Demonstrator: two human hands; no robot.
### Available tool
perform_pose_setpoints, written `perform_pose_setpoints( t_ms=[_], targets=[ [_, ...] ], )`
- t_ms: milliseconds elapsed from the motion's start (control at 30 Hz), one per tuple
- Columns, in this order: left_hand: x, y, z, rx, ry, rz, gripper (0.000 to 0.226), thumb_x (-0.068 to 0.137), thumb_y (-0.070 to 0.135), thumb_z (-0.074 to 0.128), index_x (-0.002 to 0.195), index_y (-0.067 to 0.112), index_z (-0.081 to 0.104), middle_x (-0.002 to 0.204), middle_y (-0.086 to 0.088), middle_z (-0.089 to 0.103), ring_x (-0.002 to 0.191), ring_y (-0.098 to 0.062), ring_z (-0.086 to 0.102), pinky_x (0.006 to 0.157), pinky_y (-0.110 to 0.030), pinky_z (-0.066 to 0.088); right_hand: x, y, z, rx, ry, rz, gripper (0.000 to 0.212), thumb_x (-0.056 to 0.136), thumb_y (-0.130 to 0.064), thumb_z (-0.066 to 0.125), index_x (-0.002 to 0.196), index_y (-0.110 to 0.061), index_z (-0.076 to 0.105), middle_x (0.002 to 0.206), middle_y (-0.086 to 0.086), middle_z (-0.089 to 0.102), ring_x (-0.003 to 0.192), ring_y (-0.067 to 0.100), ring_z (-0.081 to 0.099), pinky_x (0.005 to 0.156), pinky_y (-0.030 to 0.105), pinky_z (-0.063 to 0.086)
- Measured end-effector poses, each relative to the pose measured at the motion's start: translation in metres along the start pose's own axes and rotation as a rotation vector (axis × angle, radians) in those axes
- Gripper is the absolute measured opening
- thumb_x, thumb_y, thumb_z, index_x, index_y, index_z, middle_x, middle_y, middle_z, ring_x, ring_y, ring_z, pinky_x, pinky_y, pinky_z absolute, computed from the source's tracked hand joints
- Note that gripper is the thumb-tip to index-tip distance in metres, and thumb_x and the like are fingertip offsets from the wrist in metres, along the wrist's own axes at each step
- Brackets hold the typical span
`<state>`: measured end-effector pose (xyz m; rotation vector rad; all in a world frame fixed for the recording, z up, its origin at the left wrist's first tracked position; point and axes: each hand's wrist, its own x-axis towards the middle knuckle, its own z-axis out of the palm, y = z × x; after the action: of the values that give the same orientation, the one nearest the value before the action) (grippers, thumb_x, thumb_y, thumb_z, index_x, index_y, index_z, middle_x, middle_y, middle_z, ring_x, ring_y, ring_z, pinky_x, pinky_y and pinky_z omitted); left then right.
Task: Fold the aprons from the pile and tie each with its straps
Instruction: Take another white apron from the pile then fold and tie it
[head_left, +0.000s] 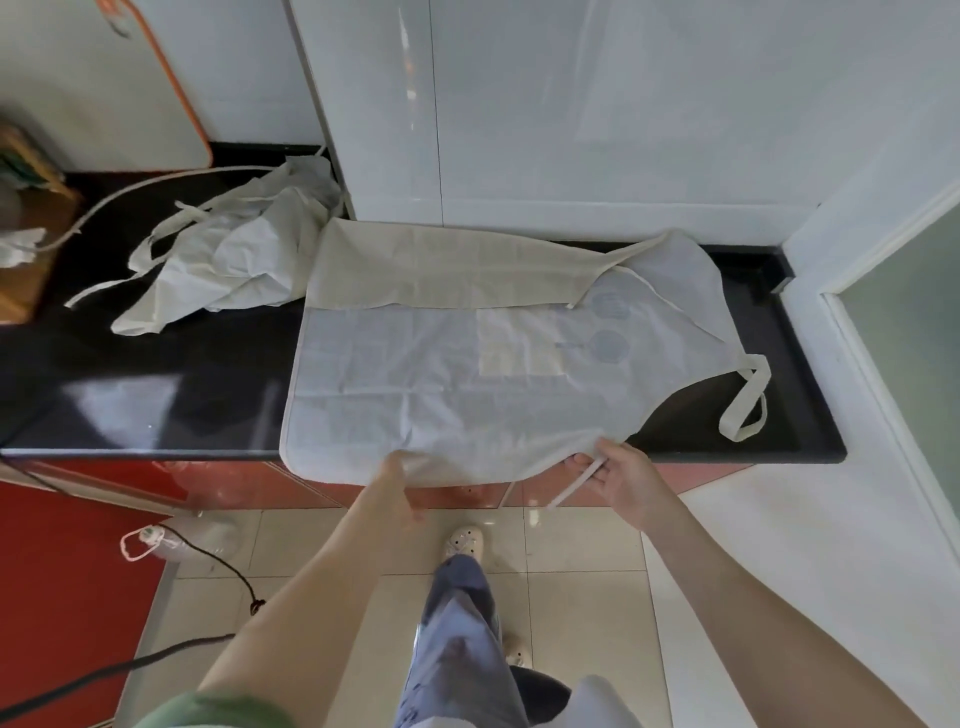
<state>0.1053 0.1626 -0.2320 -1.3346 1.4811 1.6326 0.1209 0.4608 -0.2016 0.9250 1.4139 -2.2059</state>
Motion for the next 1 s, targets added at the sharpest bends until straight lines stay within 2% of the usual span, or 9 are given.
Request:
perform_pose_setpoints(
  t_ms=[100,167,333,433,567,700,767,833,1000],
  targets=[
    [-0.011,0.012,-0.004,-0.259,0.109,0.059,0.026,0.088,0.017,0.052,0.108,0.006,0.062,0.077,-0.008,0.056,0.061,-0.021,0.052,0.051,-0.027,0.044,-0.003,-0.017,0.013,0.050,0.048,-0.053,0.015,0.101,-0.011,0.047,0.091,-0.002,0.055,0.060,0.010,0.061,0.062,0.023,0.064,0.066,0.036,0.059],
    [-0.016,0.021,-0.008,-0.387,0.192,0.157,0.037,0.088,0.014,0.050,0.124,0.007,0.055,0.084,-0.003,0.054,0.064,-0.016,0.050,0.054,-0.025,0.043,0.001,-0.028,0.019,0.072,0.075,-0.077,0.017,0.100,-0.011,0.048,0.085,-0.005,0.054,0.057,0.007,0.059,0.055,0.018,0.060,0.068,0.036,0.058],
    [-0.032,0.060,-0.010,-0.622,0.352,0.327,0.048,0.084,0.015,0.056,0.130,0.007,0.050,0.105,-0.006,0.060,0.067,-0.015,0.054,0.050,-0.023,0.045,0.016,-0.051,0.029,0.146,0.051,-0.140,0.018,0.098,-0.011,0.050,0.080,-0.010,0.055,0.054,0.000,0.053,0.044,0.009,0.049,0.067,0.030,0.043],
    [-0.039,0.088,-0.011,-0.648,0.347,0.385,0.045,0.083,0.019,0.062,0.124,0.004,0.054,0.113,-0.012,0.062,0.080,-0.021,0.063,0.041,-0.019,0.046,0.024,-0.066,0.041,0.202,0.016,-0.157,0.014,0.097,-0.010,0.051,0.084,-0.012,0.055,0.059,0.000,0.048,0.047,0.008,0.046,0.065,0.026,0.038],
    [-0.040,0.122,-0.006,-0.707,0.256,0.409,0.020,0.092,0.013,0.056,0.110,0.006,0.049,0.098,-0.010,0.061,0.059,-0.015,0.063,0.047,-0.018,0.049,0.036,-0.084,0.055,0.133,-0.007,-0.181,0.020,0.097,-0.007,0.051,0.078,-0.012,0.051,0.067,0.005,0.059,0.052,0.012,0.048,0.063,0.025,0.040],
    [-0.025,0.150,0.004,-0.674,0.177,0.433,0.022,0.096,0.013,0.047,0.114,0.002,0.051,0.102,-0.012,0.064,0.072,-0.019,0.068,0.054,-0.020,0.054,0.051,-0.101,0.067,0.093,-0.055,-0.169,0.021,0.095,-0.005,0.053,0.075,-0.013,0.049,0.085,0.011,0.066,0.059,0.016,0.054,0.064,0.026,0.044],
    [-0.014,0.159,0.012,-0.488,0.178,0.472,0.045,0.094,0.014,0.052,0.136,0.006,0.036,0.122,-0.011,0.057,0.097,-0.025,0.065,0.082,-0.033,0.056,0.059,-0.107,0.069,0.102,-0.076,-0.106,0.019,0.094,-0.007,0.055,0.077,-0.013,0.050,0.093,0.012,0.068,0.066,0.018,0.059,0.068,0.028,0.049],
    [-0.006,0.167,0.027,-0.095,0.137,0.565,0.068,0.093,0.014,0.058,0.147,0.014,0.016,0.147,-0.010,0.035,0.126,-0.029,0.047,0.105,-0.042,0.041,0.077,-0.115,0.073,0.095,-0.058,-0.032,0.013,0.094,-0.008,0.055,0.082,-0.012,0.051,0.094,0.013,0.069,0.073,0.020,0.061,0.071,0.030,0.051],
    [0.020,0.188,0.061,1.145,0.113,0.875,0.072,0.091,0.024,0.055,0.152,0.021,0.017,0.161,-0.006,-0.002,0.147,-0.030,0.008,0.118,-0.044,0.016,0.125,-0.127,0.082,-0.010,0.057,0.066,0.008,0.091,0.000,0.056,0.093,-0.007,0.054,0.082,0.011,0.066,0.074,0.020,0.061,0.056,0.027,0.057]
  ],
)
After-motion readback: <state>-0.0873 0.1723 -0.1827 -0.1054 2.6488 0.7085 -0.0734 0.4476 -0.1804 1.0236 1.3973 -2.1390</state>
